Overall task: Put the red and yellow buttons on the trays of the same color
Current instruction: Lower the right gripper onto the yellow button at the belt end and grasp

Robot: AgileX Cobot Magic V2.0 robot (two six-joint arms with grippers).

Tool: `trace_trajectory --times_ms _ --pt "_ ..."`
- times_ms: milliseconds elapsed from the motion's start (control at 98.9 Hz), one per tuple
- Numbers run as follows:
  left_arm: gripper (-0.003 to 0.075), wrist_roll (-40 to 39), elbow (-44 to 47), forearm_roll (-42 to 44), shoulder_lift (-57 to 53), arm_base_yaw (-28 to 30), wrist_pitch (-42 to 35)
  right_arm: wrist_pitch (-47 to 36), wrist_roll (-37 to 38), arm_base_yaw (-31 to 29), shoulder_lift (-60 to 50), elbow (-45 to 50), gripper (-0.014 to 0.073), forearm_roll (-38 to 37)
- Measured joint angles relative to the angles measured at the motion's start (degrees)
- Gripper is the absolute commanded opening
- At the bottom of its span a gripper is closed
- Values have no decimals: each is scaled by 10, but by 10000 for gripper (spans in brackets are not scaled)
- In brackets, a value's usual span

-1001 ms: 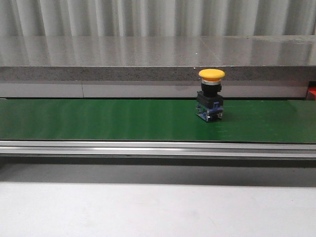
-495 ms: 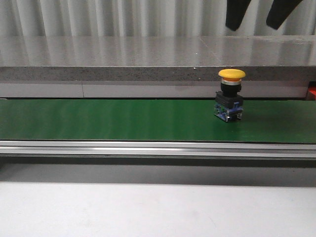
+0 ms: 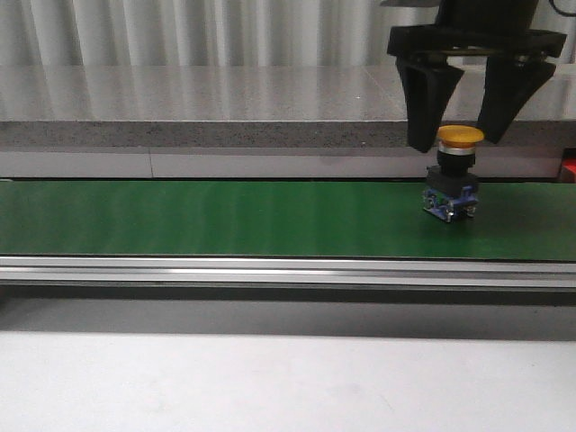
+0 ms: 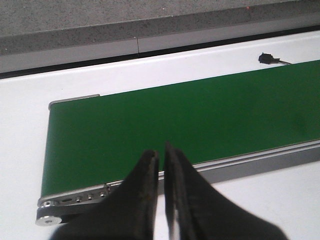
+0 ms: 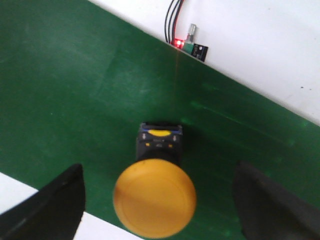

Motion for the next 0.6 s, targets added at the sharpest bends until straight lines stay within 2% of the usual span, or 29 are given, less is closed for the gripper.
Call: trace_trajectory --times_ms 162,263,364,596 --pt "-5 0 0 0 0 0 0 -1 0 0 11 14 230 -16" --pt "-6 0 0 0 0 0 0 -1 0 0 11 15 108 -19" --pt "-6 0 0 0 0 0 0 -1 8 0 11 15 66 -21" --pt "-6 0 0 0 0 0 0 -1 76 -24 -34 18 67 -33"
